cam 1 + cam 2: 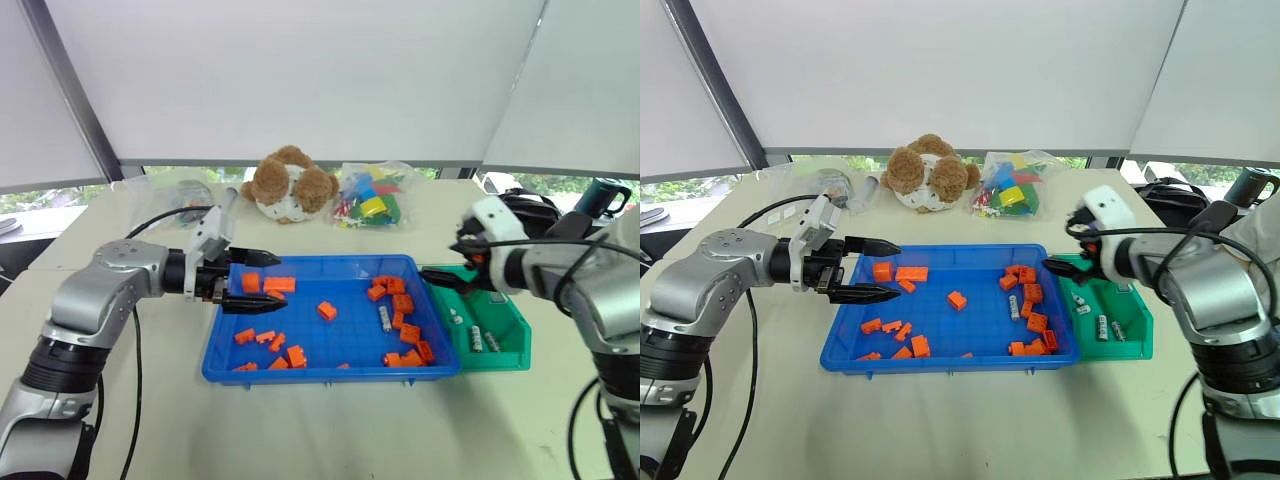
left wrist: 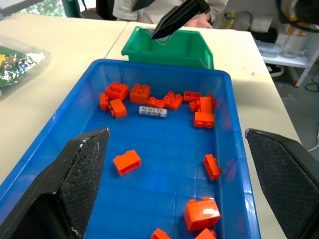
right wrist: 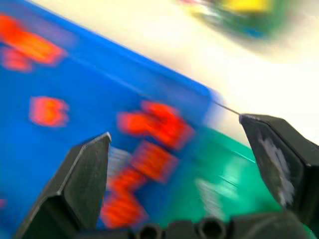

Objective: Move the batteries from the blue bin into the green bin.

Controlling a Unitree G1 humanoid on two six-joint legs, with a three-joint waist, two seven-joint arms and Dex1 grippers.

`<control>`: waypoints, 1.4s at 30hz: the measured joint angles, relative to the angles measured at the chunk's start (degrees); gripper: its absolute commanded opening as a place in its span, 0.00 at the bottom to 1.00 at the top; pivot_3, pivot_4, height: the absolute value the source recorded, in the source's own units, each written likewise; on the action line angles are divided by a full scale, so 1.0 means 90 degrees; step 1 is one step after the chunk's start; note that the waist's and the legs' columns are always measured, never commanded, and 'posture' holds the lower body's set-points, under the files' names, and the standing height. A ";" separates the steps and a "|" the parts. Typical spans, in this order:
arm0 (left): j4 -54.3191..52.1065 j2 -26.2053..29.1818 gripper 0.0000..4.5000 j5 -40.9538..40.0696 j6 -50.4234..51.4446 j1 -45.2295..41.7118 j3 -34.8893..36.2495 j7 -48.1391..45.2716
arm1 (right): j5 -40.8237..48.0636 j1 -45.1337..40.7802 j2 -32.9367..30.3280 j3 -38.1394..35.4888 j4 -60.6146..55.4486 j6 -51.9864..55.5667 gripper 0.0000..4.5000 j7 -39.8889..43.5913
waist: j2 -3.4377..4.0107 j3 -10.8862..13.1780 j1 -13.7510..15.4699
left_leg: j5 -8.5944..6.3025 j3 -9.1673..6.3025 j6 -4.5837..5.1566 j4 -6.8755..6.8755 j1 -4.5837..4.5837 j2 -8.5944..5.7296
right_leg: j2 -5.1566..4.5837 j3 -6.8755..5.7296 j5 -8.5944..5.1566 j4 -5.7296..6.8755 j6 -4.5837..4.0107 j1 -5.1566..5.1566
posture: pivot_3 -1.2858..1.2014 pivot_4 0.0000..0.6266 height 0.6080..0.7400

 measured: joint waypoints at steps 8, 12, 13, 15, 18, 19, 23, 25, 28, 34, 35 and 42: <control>-0.0062 0.0000 1.00 -0.0003 0.0007 0.0009 0.0003 0.0056 | -0.0092 0.0524 0.0956 0.1221 0.0001 0.0401 0.99 -0.0814 | -0.0001 0.0000 0.0045 | 0.0000 0.0000 0.0000 0.0007 -0.0009 -0.0002 | -0.0004 -0.0001 0.0000 -0.0001 0.0000 -0.0001 | 0.52 0.24 0.95; -0.0074 0.0001 1.00 -0.0006 0.0013 0.0056 0.0005 0.0082 | -0.0214 0.0526 0.0955 0.1256 0.0209 0.0343 0.99 -0.0980 | -0.0001 0.0000 0.0007 | 0.0000 -0.0001 0.0000 0.0004 -0.0008 -0.0002 | -0.0002 -0.0001 0.0000 0.0000 0.0000 -0.0002 | 0.52 0.24 0.95; -0.0074 0.0001 1.00 -0.0006 0.0015 0.0062 0.0005 0.0085 | -0.0223 0.0526 0.0957 0.1265 0.0251 0.0333 0.99 -0.0998 | -0.0001 0.0000 0.0004 | 0.0000 -0.0001 0.0000 0.0004 -0.0008 -0.0002 | -0.0002 -0.0001 0.0000 0.0000 0.0000 -0.0002 | 0.52 0.24 0.95; -0.0077 0.0001 1.00 -0.0007 0.0020 0.0063 0.0005 0.0093 | -0.0254 0.0531 0.0958 0.1320 0.0346 0.0294 0.99 -0.1035 | -0.0001 0.0000 0.0000 | 0.0000 -0.0002 0.0000 0.0003 -0.0008 -0.0002 | -0.0001 -0.0001 0.0000 0.0000 0.0000 -0.0002 | 0.52 0.24 0.95; -0.0104 0.0001 1.00 -0.0008 0.0027 0.0065 0.0005 0.0107 | -0.0276 0.0619 0.0976 0.1433 0.0495 0.0206 0.99 -0.1059 | -0.0001 0.0000 -0.0001 | 0.0000 -0.0002 0.0000 0.0003 -0.0008 -0.0002 | -0.0001 -0.0001 0.0000 0.0000 0.0000 -0.0003 | 0.52 0.24 0.95; -0.0124 0.0001 1.00 -0.0008 0.0027 0.0065 0.0005 0.0110 | -0.0286 0.0685 0.0994 0.1471 0.0525 0.0188 0.99 -0.1064 | -0.0001 0.0000 -0.0001 | 0.0000 -0.0002 0.0000 0.0003 -0.0008 -0.0002 | -0.0001 -0.0001 0.0000 0.0000 0.0000 -0.0002 | 0.52 0.24 0.95; -0.0160 0.0000 1.00 -0.0007 0.0027 0.0065 0.0005 0.0130 | -0.0296 0.0825 0.1175 0.1497 0.0751 0.0099 0.99 -0.1098 | -0.0001 0.0000 0.0002 | 0.0000 -0.0002 0.0000 0.0005 -0.0008 -0.0002 | -0.0001 -0.0001 0.0000 0.0000 0.0000 -0.0002 | 0.52 0.24 0.95; -0.0177 0.0001 1.00 -0.0007 0.0027 0.0065 0.0005 0.0139 | -0.0308 0.0823 0.1217 0.1486 0.0824 0.0028 0.99 -0.1136 | -0.0001 -0.0001 0.0004 | 0.0000 -0.0002 0.0000 0.0005 -0.0008 -0.0002 | -0.0001 -0.0001 0.0000 0.0000 0.0000 -0.0001 | 0.52 0.24 0.95; -0.0181 0.0001 1.00 -0.0007 0.0027 0.0065 0.0005 0.0150 | -0.0313 0.0806 0.1263 0.1462 0.0915 -0.0044 0.99 -0.1162 | -0.0002 -0.0001 0.0001 | 0.0000 -0.0002 0.0000 0.0005 -0.0007 -0.0002 | -0.0001 -0.0001 0.0000 0.0000 0.0000 -0.0001 | 0.52 0.24 0.95; -0.0182 0.0001 1.00 -0.0004 0.0026 0.0065 0.0005 0.0160 | -0.0390 0.0697 0.1355 0.1505 0.1161 -0.0219 0.51 -0.1165 | -0.0002 -0.0001 -0.0001 | 0.0000 -0.0002 0.0000 0.0004 -0.0007 -0.0002 | -0.0001 -0.0001 0.0000 0.0000 0.0000 -0.0001 | 0.52 0.24 0.95; -0.0182 0.0001 1.00 -0.0004 0.0026 0.0065 0.0005 0.0161 | -0.0415 0.0683 0.1365 0.1519 0.1187 -0.0236 0.40 -0.1164 | -0.0002 -0.0001 -0.0001 | 0.0000 -0.0002 0.0000 0.0004 -0.0007 -0.0002 | -0.0001 -0.0001 0.0000 0.0000 0.0000 -0.0001 | 0.52 0.24 0.95; -0.0185 0.0005 1.00 -0.0003 0.0026 0.0065 0.0005 0.0162 | -0.0442 0.0593 0.1430 0.1613 0.1192 -0.0184 0.00 -0.1140 | -0.0002 -0.0001 0.0000 | 0.0000 -0.0002 0.0000 0.0004 -0.0007 -0.0002 | -0.0001 -0.0001 0.0000 0.0000 0.0000 -0.0001 | 0.52 0.24 0.95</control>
